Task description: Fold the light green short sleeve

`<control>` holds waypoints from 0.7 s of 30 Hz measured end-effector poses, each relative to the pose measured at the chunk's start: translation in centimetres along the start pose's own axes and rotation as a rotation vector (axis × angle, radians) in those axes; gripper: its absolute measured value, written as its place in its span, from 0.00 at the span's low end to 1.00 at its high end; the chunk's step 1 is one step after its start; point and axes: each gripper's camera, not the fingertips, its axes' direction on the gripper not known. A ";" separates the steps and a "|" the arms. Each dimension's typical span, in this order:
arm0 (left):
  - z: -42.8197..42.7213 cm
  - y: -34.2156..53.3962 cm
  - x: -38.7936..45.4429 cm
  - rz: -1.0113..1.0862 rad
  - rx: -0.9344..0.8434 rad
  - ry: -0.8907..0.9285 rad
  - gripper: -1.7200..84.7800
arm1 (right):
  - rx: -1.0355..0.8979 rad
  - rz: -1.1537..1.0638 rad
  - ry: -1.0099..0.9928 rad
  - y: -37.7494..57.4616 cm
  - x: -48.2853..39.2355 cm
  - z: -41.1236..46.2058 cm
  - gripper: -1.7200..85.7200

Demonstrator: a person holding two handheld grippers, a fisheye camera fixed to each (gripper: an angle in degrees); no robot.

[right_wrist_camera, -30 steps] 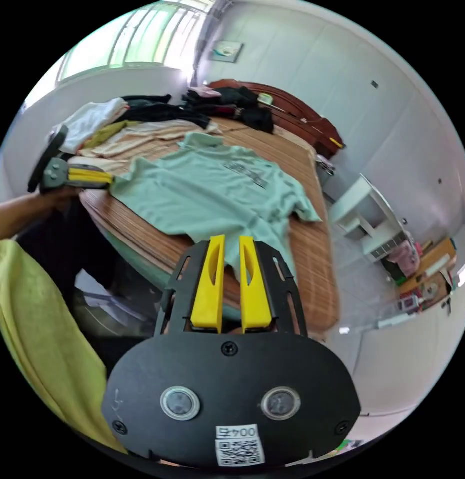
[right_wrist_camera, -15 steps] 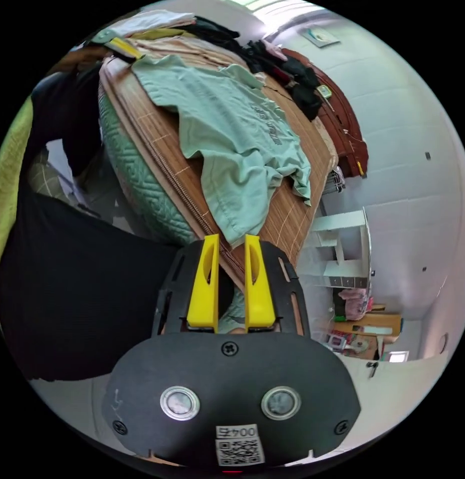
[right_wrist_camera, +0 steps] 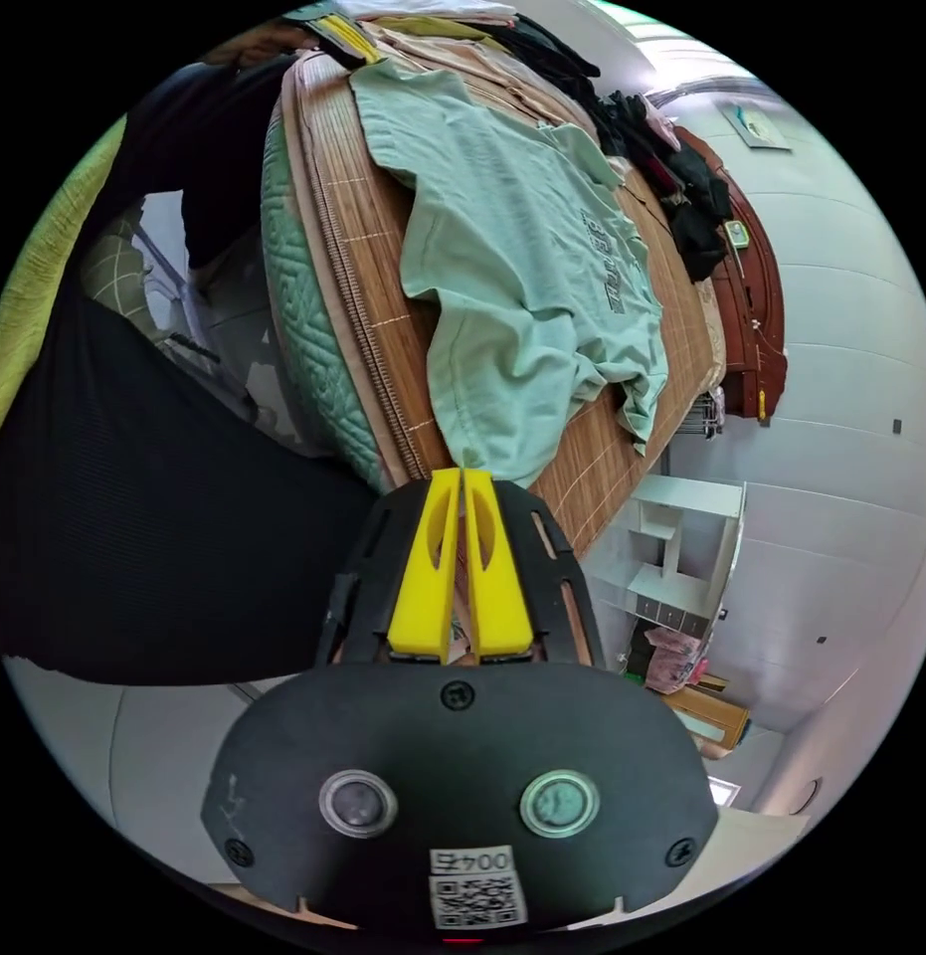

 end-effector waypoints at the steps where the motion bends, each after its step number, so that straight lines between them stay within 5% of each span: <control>1: 0.0 -0.1 0.0 0.001 -0.001 -0.002 0.04 | 0.008 0.032 -0.028 0.4 0.7 0.0 0.02; 8: 0.0 -0.5 0.3 0.015 -0.001 -0.008 0.04 | 0.167 0.559 -0.331 8.9 8.8 0.0 0.01; 16: 0.0 -1.2 0.5 0.018 -0.010 -0.002 0.05 | 0.297 1.271 -0.979 23.8 8.6 15.6 0.02; 21: 0.0 -1.8 0.9 0.023 -0.021 -0.012 0.05 | 0.493 1.365 -0.882 26.4 4.5 15.7 0.07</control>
